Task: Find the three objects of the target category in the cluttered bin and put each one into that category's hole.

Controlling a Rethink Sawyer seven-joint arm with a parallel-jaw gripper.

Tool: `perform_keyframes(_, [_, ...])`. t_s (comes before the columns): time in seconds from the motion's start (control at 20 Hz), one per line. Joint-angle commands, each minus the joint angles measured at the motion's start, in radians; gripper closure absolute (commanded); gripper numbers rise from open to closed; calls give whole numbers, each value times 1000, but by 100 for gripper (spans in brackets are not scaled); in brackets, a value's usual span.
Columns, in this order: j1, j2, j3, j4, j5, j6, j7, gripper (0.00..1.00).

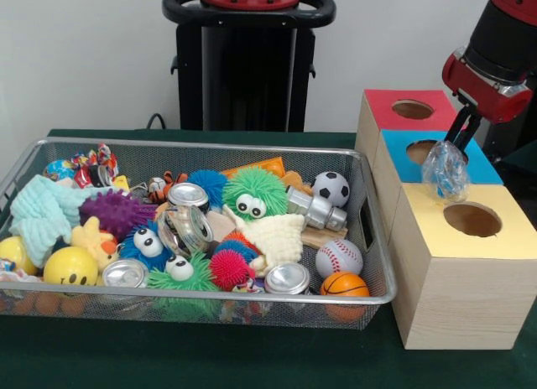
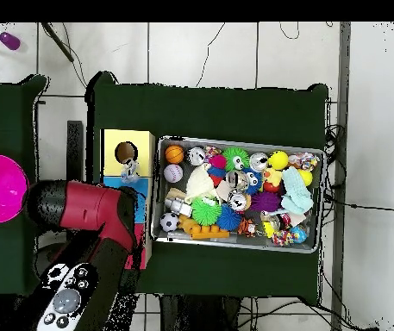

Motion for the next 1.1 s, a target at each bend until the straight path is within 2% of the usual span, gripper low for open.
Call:
perform_keyframes(0.05, [-20,19,73,-3,-11,98,187,100])
perform_keyframes(0.3, [-12,24,56,-8,-11,100,210,100])
perform_keyframes(0.35, [-13,24,56,-12,-19,95,196,0])
perform_keyframes(0.85, [-15,50,53,-31,-26,138,210,0])
perform_keyframes(1.1, [-22,26,56,-17,-26,150,192,0])
